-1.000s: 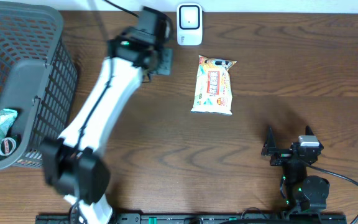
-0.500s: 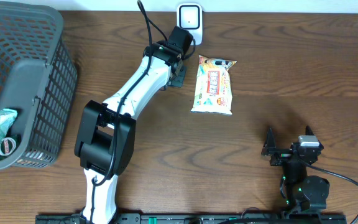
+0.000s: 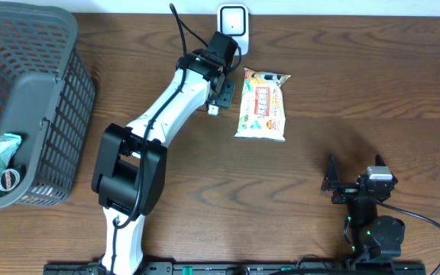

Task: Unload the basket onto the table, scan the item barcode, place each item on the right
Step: 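Carry the green tissue pack to the scanner with the left gripper, then hold the tissue pack under the scanner, then set it down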

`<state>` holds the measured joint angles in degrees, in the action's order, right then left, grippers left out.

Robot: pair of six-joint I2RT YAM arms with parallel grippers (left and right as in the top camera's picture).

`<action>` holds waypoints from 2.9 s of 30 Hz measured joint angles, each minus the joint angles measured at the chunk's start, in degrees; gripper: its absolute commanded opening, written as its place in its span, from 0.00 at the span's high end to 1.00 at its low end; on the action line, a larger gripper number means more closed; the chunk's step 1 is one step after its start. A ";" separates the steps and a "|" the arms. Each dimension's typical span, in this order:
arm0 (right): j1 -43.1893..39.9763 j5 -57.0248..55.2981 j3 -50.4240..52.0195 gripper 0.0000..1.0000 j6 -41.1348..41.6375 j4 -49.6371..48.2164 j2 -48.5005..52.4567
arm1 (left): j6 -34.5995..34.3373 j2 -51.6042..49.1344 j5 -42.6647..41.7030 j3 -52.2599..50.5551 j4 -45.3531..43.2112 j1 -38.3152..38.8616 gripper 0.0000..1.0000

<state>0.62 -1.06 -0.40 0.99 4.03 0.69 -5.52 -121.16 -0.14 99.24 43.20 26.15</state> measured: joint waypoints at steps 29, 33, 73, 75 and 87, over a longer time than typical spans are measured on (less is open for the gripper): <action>0.00 0.00 0.00 0.01 0.00 0.00 0.00 | -18.88 4.87 -0.83 -1.46 10.60 -4.72 0.75; 0.00 0.00 0.00 0.01 0.00 0.02 0.00 | -20.13 4.87 -1.07 -3.48 9.86 -4.57 0.81; 0.00 0.00 0.00 0.01 0.00 0.02 0.00 | -26.14 8.87 -10.71 -12.33 6.99 -1.46 0.87; 0.00 0.00 0.00 0.01 0.00 0.02 0.00 | -26.51 8.74 -10.71 -12.87 6.71 -0.15 0.92; 0.00 0.00 0.00 0.01 0.00 0.02 0.00 | -27.54 2.38 -11.37 -13.35 2.23 2.60 0.92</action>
<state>0.62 -1.06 -0.40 0.99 4.05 0.69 -33.06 -118.78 -11.51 85.89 45.43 28.75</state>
